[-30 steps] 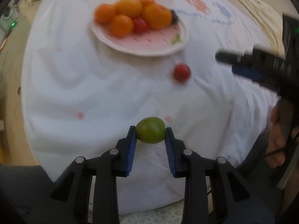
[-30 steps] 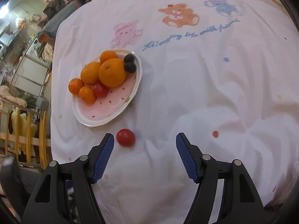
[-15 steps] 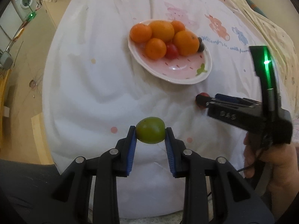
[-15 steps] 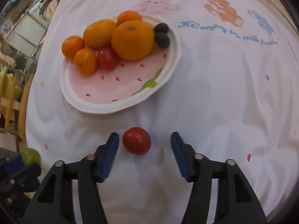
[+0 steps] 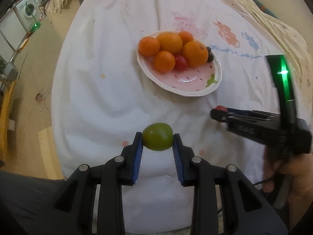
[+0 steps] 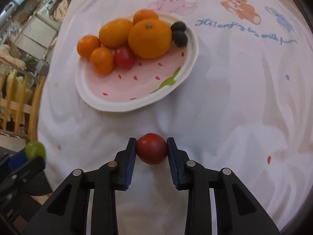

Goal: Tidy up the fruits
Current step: 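Grasp the red tomato with the right gripper while the left gripper holds the green tomato, then place the red tomato on the plate with the right gripper while the left gripper places the green tomato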

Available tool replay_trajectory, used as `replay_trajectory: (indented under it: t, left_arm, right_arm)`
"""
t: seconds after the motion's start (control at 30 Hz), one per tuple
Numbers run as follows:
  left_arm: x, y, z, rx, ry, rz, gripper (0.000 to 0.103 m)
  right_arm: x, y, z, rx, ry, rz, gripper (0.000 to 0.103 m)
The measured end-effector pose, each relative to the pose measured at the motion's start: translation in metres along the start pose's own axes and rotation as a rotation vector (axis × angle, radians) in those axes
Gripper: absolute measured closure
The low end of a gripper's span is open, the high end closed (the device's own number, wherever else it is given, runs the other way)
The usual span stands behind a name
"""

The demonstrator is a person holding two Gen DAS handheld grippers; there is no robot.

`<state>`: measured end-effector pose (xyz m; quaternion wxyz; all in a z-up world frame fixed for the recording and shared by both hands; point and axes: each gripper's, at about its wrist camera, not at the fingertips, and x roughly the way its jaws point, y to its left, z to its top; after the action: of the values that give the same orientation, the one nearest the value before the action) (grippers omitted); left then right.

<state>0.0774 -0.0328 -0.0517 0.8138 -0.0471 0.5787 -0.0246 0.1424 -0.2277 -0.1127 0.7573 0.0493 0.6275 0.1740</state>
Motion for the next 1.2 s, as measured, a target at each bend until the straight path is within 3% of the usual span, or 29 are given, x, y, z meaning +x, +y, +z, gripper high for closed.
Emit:
replay_trajectory:
  t: [0.33, 0.53, 0.9, 1.2]
  left_arm:
    - [-0.022, -0.009, 0.027, 0.036, -0.070, 0.032, 0.077]
    - [-0.021, -0.012, 0.057, 0.048, -0.080, 0.045, 0.077]
    - [0.015, -0.015, 0.103, 0.043, -0.038, 0.048, 0.076]
    - [0.051, -0.008, 0.106, -0.004, 0.026, 0.007, 0.077]
  right_arm:
    - [-0.076, -0.010, 0.003, 0.052, -0.205, 0.172, 0.070]
    - [-0.090, -0.008, 0.023, 0.053, -0.263, 0.208, 0.070]
    - [-0.056, -0.018, 0.067, 0.063, -0.196, 0.203, 0.070]
    - [-0.010, -0.025, 0.087, 0.103, -0.085, 0.230, 0.070]
